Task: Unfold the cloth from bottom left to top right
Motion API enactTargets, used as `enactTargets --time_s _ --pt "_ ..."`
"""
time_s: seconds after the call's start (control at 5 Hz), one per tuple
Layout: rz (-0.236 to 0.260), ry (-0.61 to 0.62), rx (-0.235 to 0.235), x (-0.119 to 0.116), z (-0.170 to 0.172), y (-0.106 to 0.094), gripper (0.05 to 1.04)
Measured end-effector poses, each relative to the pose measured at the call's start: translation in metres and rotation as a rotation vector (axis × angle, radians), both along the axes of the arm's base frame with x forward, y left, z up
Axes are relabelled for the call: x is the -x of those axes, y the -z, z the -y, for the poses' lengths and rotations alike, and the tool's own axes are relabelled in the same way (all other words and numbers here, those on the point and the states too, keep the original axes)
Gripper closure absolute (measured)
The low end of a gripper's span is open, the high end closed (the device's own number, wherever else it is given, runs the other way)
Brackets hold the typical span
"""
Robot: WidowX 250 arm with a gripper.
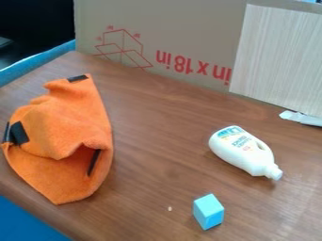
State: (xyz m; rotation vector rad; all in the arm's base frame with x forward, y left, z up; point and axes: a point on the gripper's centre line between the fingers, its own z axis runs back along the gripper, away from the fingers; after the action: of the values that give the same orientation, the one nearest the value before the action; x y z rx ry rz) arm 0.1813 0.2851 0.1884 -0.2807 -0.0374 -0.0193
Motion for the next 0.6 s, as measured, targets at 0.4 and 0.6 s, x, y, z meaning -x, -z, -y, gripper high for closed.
enactTargets --time_s 0.4,0.6 --pt "-0.025 0.005 0.04 -0.001 0.012 0.044 0.083" --pt "-0.003 0.015 -0.011 -0.004 0.027 0.053 0.084"
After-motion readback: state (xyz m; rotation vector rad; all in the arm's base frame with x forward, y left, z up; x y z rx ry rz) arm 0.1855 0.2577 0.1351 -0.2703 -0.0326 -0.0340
